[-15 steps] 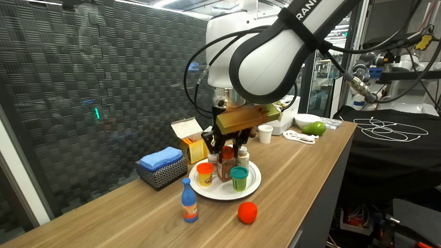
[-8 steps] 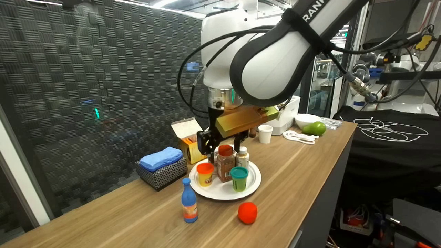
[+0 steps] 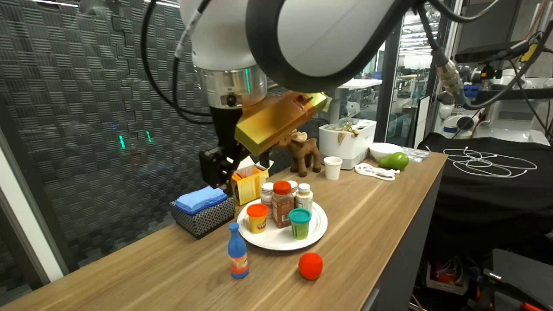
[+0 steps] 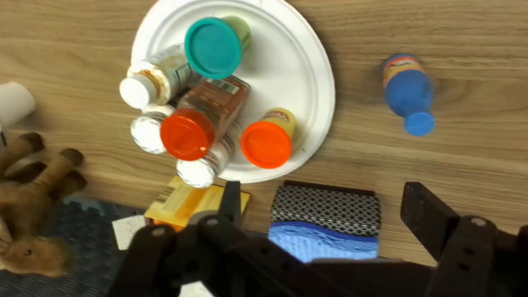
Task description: Put all the bottles and the orange plushie on the white plate
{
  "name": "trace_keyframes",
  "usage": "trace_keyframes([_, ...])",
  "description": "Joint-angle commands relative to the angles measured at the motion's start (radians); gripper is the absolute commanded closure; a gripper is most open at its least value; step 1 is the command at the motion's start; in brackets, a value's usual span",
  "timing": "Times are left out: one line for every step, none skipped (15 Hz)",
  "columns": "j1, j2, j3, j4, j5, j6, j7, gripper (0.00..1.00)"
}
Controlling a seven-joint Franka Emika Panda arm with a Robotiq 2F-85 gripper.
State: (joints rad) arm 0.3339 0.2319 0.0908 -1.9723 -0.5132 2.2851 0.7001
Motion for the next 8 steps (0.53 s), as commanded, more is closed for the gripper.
trace_keyframes([-0.015, 0.092, 0.038, 0.095, 0.039, 0.055, -0.144, 0.0])
trace_keyframes([-0.019, 0.114, 0.045, 0.108, 0.066, 0.077, -0.187, 0.0])
trace_keyframes([-0.022, 0.133, 0.047, 0.118, 0.097, 0.093, -0.223, 0.0])
trace_keyframes([-0.028, 0.151, 0.05, 0.126, 0.142, 0.11, -0.262, 0.0])
trace_keyframes([-0.036, 0.164, 0.055, 0.133, 0.201, 0.115, -0.299, 0.0])
trace_keyframes([-0.04, 0.177, 0.055, 0.138, 0.244, 0.117, -0.325, 0.0])
trace_keyframes([-0.039, 0.181, 0.053, 0.144, 0.282, 0.099, -0.338, 0.0])
trace_keyframes([-0.033, 0.181, 0.044, 0.147, 0.298, 0.084, -0.332, 0.0])
